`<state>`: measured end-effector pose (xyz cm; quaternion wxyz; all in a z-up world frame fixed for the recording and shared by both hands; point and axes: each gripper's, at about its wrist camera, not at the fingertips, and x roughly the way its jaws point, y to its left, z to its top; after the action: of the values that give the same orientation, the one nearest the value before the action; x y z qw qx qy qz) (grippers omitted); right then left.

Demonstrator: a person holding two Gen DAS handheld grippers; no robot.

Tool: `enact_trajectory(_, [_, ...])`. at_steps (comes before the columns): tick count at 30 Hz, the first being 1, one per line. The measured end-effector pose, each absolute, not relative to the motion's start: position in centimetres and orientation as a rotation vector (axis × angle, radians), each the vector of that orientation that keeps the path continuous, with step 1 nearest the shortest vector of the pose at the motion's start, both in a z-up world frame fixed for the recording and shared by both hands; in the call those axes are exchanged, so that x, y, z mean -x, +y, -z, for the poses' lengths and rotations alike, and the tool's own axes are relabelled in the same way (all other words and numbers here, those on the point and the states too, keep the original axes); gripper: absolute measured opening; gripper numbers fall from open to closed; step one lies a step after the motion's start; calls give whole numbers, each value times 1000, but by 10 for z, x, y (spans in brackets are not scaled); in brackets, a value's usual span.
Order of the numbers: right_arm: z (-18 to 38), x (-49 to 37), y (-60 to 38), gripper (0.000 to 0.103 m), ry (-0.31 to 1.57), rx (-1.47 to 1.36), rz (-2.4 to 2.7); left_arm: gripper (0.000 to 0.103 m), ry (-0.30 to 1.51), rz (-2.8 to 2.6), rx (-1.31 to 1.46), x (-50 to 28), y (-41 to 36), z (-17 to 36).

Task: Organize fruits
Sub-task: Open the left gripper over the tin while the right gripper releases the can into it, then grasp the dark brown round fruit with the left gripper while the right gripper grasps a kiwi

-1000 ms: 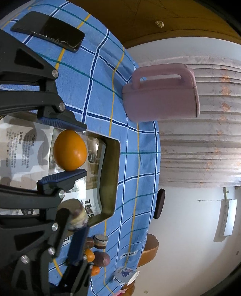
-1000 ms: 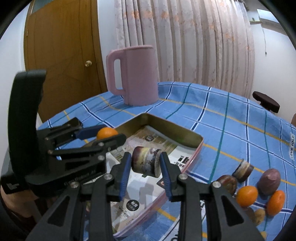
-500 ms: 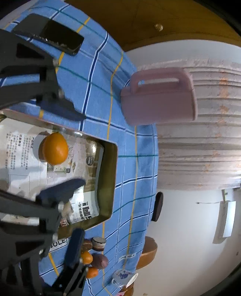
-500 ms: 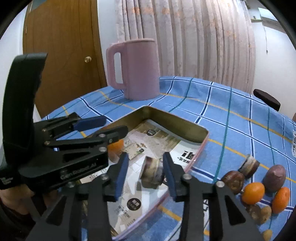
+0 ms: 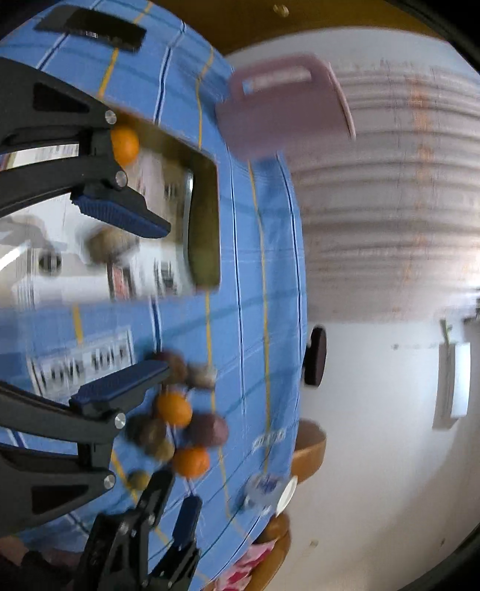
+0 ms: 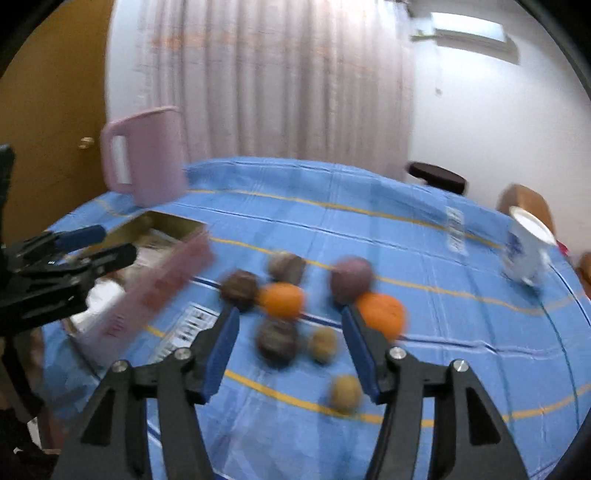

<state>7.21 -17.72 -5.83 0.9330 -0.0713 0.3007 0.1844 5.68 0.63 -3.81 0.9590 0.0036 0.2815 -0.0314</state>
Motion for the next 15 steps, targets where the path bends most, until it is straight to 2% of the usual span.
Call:
enact_trajectory(6, [74,-84,-192,55,712,129,-366,70,600,143,-47,-66,-38,43])
enact_trajectory(8, [78,-83,-195,48,730,125,-367,70,616,147,-58,-71,-45,47])
enact_trajectory(12, [84,-83,-193,46,759,128,-373,70,647,166,-49,-77,-50,53])
enact_trajectory(15, [93,-89,-195,38,809,114,-389,70,676,194,-36,-82,-55,58])
